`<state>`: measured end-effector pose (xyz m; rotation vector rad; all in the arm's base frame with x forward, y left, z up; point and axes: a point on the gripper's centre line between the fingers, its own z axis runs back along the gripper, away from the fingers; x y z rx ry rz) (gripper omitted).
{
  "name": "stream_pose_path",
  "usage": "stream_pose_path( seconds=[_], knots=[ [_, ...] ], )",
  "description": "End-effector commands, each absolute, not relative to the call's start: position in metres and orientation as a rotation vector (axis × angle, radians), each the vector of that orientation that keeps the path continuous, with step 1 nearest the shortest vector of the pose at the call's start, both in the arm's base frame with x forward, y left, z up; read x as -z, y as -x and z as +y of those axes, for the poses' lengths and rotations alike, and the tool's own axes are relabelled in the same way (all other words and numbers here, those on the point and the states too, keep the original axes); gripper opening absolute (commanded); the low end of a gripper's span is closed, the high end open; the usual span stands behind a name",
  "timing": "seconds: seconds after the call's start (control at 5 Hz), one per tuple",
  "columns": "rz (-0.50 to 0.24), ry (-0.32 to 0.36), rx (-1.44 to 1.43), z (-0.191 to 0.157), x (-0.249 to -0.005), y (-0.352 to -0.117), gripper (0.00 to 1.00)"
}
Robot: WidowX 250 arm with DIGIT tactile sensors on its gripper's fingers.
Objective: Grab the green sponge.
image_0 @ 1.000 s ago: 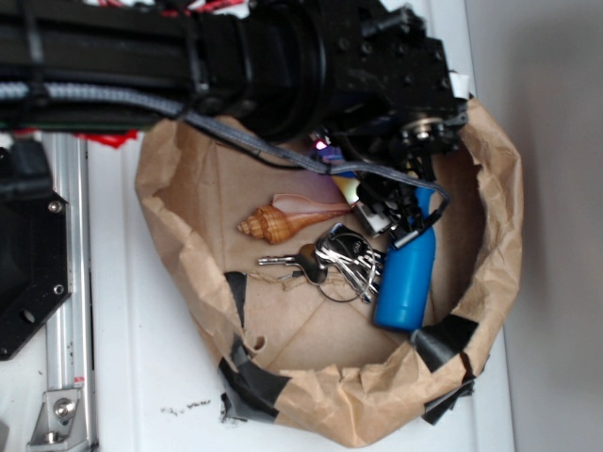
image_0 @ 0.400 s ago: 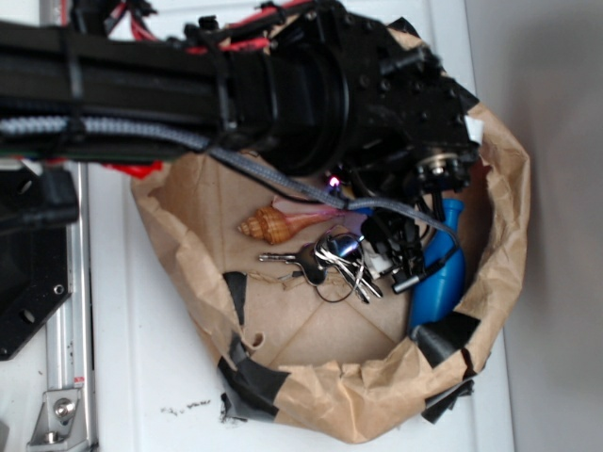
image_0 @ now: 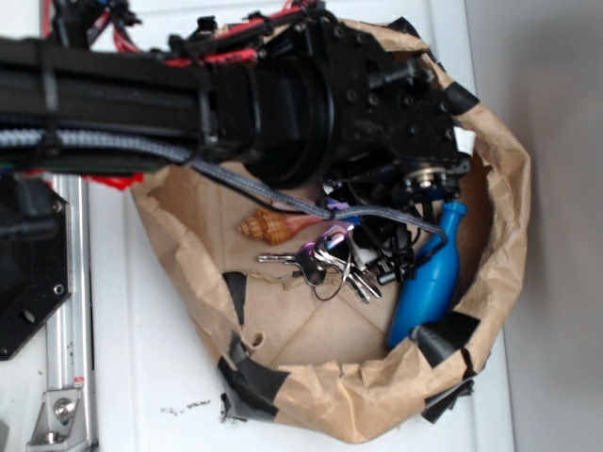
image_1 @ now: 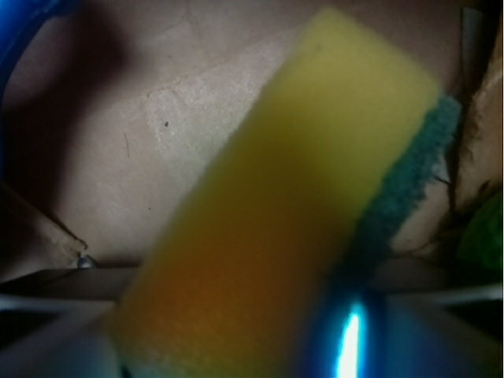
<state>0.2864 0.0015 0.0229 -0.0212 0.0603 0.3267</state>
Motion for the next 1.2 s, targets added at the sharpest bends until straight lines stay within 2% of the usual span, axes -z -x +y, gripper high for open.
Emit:
stream_pose_path(
  seconds=[0.0,0.2,0.4,0.6,0.8,1.0],
  knots=[
    [-0.142,0.017,-0.265,0.001,-0.104,-0.273,0.00],
    [-0.201,0.029,-0.254,-0.002,-0.153,-0.255,0.00],
    [-0.168,0.060,-0.148,-0.014,-0.191,-0.243,0.00],
    [-0.096,0.058,0.001,-0.029,-0.204,-0.239,0.00],
    [-0.078,-0.011,0.018,-0.027,-0.205,-0.239,0.00],
    [-0.111,-0.025,-0.005,-0.021,-0.202,-0.239,0.00]
  ],
)
